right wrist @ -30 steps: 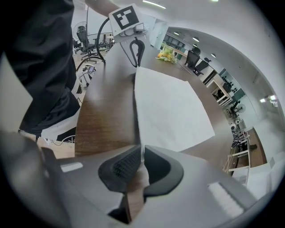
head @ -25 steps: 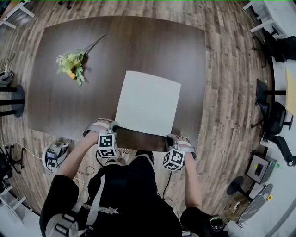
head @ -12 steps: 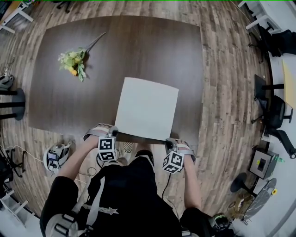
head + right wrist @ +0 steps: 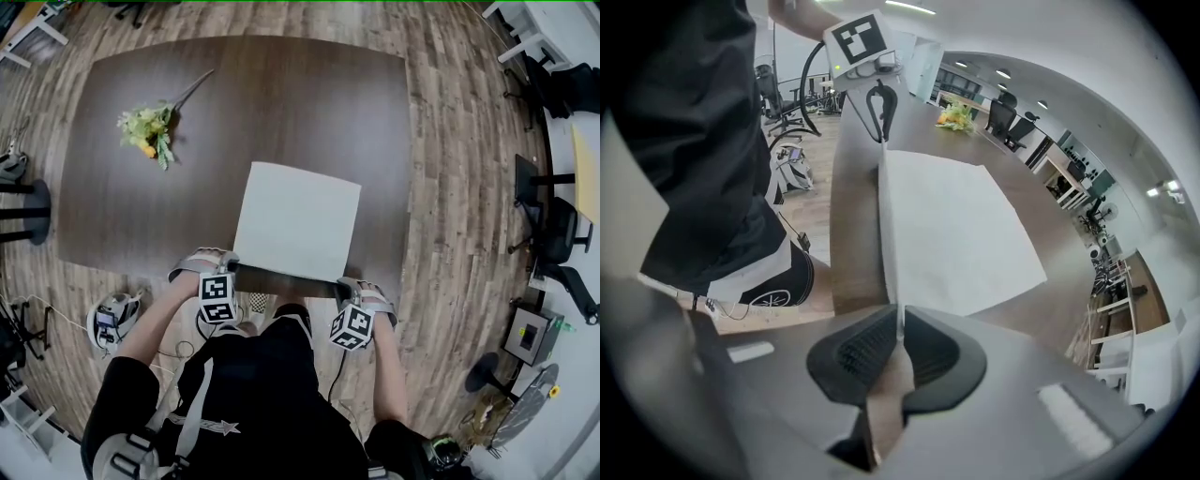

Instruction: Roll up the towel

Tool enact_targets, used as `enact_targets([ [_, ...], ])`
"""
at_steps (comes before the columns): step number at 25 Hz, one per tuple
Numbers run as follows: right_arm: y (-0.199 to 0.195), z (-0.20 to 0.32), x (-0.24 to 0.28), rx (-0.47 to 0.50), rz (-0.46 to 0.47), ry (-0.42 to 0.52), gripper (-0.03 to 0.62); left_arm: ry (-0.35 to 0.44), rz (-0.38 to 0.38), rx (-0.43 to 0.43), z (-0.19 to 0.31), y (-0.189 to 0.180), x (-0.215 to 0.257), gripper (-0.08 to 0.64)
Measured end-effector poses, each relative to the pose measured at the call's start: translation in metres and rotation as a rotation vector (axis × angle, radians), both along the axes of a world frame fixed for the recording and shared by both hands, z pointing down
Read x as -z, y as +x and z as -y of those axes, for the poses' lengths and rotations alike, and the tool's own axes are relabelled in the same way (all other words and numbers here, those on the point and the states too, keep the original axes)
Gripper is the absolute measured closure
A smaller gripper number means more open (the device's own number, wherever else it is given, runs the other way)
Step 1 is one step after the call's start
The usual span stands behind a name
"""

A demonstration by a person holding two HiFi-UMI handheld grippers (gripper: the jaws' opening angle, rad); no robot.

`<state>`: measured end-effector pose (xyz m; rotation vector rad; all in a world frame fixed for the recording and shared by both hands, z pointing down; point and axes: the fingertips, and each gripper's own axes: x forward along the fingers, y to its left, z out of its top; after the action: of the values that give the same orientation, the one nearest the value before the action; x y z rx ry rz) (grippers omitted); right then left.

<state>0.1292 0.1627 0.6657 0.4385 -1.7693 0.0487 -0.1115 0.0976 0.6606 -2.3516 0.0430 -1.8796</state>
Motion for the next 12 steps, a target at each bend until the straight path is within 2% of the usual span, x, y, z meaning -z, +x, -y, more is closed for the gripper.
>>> enact_targets([
  [12, 0.006, 0.028, -0.01, -0.02, 0.001, -0.002, 0.563, 0.016, 0.007, 0.021, 0.027, 0.005, -0.012, 0.522],
])
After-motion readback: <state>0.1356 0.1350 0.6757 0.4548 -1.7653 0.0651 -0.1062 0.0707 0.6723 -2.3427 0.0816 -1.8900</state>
